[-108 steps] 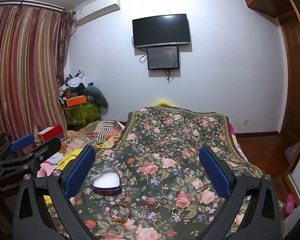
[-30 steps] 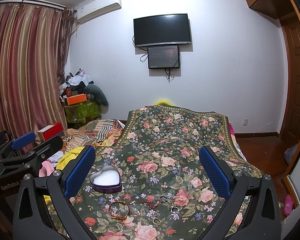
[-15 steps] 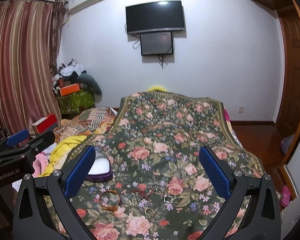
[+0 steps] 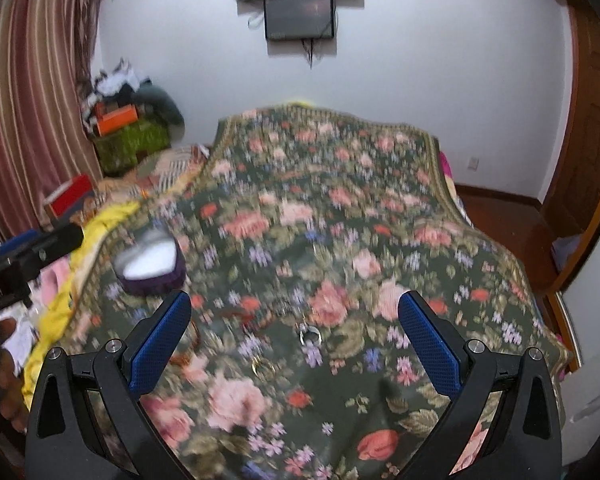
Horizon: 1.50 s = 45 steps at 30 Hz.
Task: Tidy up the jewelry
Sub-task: 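Move both tools down toward the jewelry on the floral cover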
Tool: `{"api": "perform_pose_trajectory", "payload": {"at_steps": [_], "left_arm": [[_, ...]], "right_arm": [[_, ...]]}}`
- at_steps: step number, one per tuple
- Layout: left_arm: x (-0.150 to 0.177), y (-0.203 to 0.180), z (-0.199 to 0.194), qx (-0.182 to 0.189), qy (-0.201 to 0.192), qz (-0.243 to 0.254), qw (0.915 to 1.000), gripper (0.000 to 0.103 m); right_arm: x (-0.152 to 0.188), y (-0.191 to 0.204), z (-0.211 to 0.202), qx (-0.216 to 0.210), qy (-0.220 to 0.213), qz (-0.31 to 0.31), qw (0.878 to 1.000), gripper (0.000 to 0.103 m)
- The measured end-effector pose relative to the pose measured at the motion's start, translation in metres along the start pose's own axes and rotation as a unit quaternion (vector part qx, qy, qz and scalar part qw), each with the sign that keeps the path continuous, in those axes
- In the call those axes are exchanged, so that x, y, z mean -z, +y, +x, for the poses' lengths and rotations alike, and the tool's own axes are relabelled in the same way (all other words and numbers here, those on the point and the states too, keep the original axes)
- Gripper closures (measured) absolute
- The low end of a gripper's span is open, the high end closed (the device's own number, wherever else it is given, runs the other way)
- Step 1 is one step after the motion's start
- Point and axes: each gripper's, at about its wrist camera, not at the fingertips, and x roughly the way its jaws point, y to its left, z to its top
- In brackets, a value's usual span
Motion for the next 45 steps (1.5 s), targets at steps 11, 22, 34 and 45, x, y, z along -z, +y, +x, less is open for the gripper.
{"api": "perform_pose_trajectory", "payload": {"at_steps": [11,22,34,45], "left_arm": [[0.041,-0.001,0.061,0.025,0.125,0.013,0.9918,0.007],[0.072,-0.02,0.083,0.037,0.18,0.064,0.9809,0.01],[0.08,-0.035,0.094,0.04,0.173,0.105,0.9785,0.021],[0.08,-0.039,0.098,0.044,0.163,0.113,0.9791,0.055]], "right_arm": [[0.029,-0.016,0.029,-0.016,0.07,0.014,0.997,0.001],[0.043,-0.006,0.044,-0.055,0.101,-0.001,0.993,0.027],[0.052,-0.002,0.067,-0.094,0.145,0.004,0.985,0.051],[0.056,0.003,0.077,-0.094,0.157,-0.003,0.983,0.072]]}}
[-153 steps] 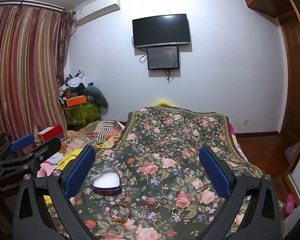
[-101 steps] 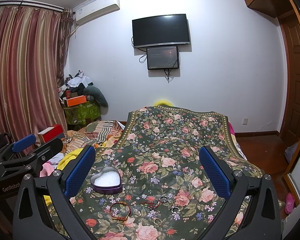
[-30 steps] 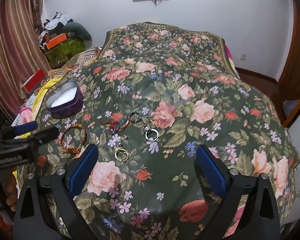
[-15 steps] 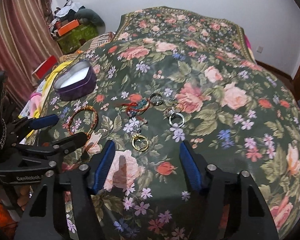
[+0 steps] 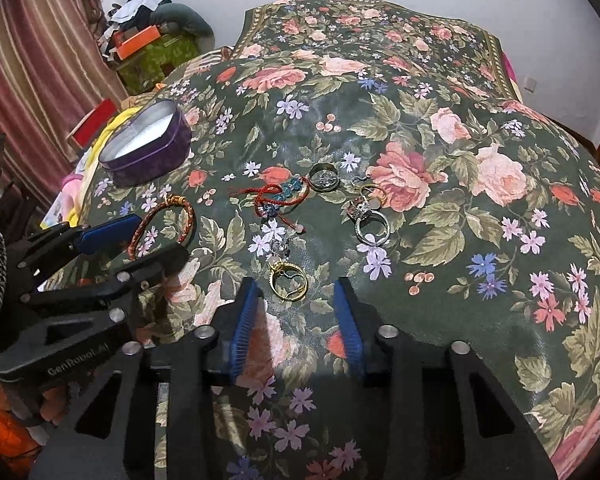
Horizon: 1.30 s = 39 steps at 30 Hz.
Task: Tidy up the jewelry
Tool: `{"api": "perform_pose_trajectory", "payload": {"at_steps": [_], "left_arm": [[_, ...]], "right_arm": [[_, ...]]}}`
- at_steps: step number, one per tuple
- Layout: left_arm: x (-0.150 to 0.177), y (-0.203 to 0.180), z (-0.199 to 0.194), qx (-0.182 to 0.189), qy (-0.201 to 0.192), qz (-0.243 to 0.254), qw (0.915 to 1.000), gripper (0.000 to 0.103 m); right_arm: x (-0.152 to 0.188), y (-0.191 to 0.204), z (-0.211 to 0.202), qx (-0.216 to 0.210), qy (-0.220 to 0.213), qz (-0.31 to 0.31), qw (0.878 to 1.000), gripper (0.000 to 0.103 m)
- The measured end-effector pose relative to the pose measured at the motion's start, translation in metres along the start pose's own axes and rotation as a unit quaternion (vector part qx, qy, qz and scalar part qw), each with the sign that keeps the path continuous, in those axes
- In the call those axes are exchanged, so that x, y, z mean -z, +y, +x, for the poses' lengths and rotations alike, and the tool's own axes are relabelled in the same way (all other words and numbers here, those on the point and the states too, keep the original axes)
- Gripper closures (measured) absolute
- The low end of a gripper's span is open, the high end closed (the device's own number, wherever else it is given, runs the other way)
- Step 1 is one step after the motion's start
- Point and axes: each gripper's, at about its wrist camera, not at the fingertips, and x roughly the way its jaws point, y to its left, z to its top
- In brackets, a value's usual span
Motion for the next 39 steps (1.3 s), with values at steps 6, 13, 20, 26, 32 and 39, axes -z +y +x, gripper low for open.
{"api": "perform_pose_trajectory", "payload": {"at_steps": [6,13,20,26,32,39], "left_arm": [[0.0,0.007,-0.002,0.002,0.0,-0.017,0.9999,0.075],[0.001,0.015,-0.008,0.016,0.004,-0.037,0.9992,0.096],[0.001,0.026,-0.027,0.015,-0.018,-0.055,0.9982,0.096],[-0.005,0.031,-0.052,0.012,-0.048,-0.061,0.9969,0.096],[-0.008,0.033,-0.073,0.008,-0.074,-0.061,0.9954,0.096],[-0.009,0.037,-0.087,0.003,-0.091,-0.064,0.9938,0.096]], "right_arm": [[0.0,-0.001,0.001,0.0,0.0,-0.003,1.0,0.086],[0.0,-0.002,-0.002,0.001,0.0,0.007,1.0,0.087],[-0.001,-0.001,-0.018,0.013,-0.02,0.005,1.0,0.087],[-0.008,0.0,-0.036,0.02,-0.045,0.002,0.999,0.087],[-0.016,0.008,-0.053,0.017,-0.068,-0.003,0.998,0.093],[-0.027,0.023,-0.066,0.005,-0.09,-0.019,0.996,0.096]]}}
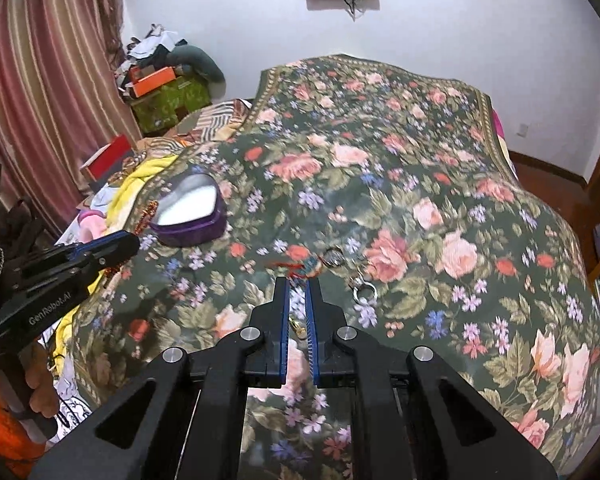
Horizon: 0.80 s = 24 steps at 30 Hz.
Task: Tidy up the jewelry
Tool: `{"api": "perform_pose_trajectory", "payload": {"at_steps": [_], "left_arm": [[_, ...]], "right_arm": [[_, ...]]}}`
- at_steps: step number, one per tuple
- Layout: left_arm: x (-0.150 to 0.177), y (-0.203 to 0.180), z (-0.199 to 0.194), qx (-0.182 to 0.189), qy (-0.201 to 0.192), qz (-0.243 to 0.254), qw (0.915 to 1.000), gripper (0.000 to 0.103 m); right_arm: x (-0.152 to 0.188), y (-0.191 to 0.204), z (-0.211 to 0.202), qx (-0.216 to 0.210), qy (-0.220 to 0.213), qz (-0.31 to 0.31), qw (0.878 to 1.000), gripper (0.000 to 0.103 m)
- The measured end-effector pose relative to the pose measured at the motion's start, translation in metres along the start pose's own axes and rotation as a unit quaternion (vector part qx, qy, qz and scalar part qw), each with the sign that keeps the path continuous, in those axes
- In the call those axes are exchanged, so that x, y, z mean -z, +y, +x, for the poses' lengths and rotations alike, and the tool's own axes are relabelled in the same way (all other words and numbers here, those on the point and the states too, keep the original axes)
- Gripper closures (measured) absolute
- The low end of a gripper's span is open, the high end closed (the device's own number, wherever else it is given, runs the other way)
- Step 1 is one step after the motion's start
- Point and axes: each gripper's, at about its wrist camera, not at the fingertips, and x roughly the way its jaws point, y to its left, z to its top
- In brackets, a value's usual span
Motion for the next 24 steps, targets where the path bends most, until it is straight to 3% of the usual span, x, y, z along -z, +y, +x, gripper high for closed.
{"api": "perform_pose_trajectory", "payload": {"at_steps": [5,7,12,24], "left_arm": [[0.003,0.004,-0.001,-0.003,0.003,-0.001,1.0,0.096],[0.005,0.006,-0.001,-0.001,0.005,-0.003,1.0,0.096],[0.008,0.007,0.003,-0.002,0.013,-0.003,0.9999,0.096],[0.016,0.008,0.029,0.003,0.042,-0.004,0.9991,0.096]], "right_arm": [[0.002,0.006,0.008,-0.003,0.02,-0.005,1.0,0.096],[0.006,0.007,0.013,0.002,0.04,-0.013,0.999,0.091],[0.022,0.003,0.02,0.016,0.063,-0.02,0.998,0.058],[0.026,-0.011,0.046,0.027,0.085,-0.01,0.996,0.058]]}}
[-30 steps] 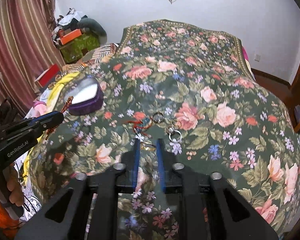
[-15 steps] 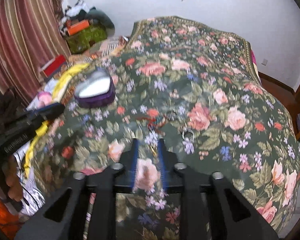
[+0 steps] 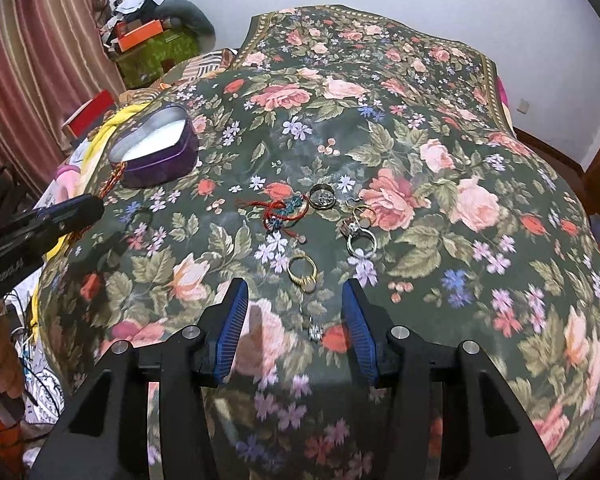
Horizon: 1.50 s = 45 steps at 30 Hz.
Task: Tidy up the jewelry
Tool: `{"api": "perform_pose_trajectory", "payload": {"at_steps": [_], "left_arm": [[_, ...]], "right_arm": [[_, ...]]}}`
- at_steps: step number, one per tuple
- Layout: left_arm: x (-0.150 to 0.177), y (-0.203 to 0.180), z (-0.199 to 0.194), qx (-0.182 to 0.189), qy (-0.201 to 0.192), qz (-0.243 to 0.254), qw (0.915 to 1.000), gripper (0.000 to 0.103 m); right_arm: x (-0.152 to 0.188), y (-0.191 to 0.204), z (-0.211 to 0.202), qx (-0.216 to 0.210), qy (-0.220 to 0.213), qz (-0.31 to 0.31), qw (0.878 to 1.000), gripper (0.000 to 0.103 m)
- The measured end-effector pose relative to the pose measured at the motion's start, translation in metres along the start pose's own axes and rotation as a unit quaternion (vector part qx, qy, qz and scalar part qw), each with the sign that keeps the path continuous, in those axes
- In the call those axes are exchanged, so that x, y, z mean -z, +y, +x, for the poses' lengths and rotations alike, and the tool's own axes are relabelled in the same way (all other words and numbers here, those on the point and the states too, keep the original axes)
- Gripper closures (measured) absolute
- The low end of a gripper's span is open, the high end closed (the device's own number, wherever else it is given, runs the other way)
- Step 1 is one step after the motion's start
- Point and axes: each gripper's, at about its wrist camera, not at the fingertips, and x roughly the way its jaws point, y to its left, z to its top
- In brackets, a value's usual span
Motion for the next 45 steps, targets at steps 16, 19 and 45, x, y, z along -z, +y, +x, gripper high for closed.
{"api": "perform_pose_trajectory", "payload": {"at_steps": [16,19,45], "left_arm": [[0.0,-0.004,0.008,0.005,0.004,0.008,0.9999,0.096],[-0.003,-0.003,0.002,0.005,-0.005,0.007,0.9999,0.096],[-0.067,0.049,-0.017,-0.035,-0.086,-0.03,0.9953,0.096]], "right_arm": [[-0.002,-0.006,0.026,0.008,0.018,0.012,1.0,0.086],[-0.006,-0.006,0.022,0.002,0.012,0.015,1.0,0.086],[-0.104,0.079,0.0,-0.082,-0.114,-0.048,0.989,0.086]]}}
